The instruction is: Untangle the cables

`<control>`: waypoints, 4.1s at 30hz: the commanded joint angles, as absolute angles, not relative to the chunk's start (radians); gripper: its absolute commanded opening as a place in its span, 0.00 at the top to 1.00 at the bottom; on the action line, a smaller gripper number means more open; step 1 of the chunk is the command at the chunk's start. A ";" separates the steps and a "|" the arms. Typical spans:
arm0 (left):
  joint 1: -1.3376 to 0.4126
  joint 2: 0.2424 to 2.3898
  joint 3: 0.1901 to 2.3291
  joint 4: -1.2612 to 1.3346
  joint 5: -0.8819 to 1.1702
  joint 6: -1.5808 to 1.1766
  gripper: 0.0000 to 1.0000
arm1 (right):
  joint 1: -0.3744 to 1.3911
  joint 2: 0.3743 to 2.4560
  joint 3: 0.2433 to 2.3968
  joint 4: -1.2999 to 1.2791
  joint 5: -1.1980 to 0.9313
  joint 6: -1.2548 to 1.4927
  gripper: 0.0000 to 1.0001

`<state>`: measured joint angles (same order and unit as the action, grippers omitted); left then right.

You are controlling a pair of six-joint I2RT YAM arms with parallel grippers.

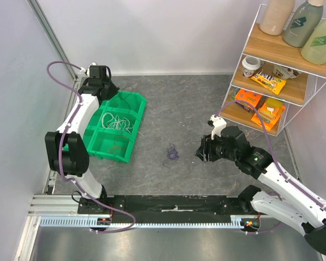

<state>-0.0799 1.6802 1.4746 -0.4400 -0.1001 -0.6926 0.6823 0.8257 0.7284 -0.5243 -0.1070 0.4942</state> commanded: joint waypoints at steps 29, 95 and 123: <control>-0.133 1.453 1.266 -0.574 0.139 -0.747 0.29 | 0.681 1.130 0.778 -0.362 -0.336 0.479 0.42; -0.660 0.681 0.617 -0.184 0.248 -0.844 0.18 | 0.738 1.691 1.189 -0.410 -0.261 0.357 1.00; -0.669 0.877 0.827 0.199 0.637 -0.827 0.26 | 0.609 1.100 1.216 -0.331 -0.623 0.584 1.00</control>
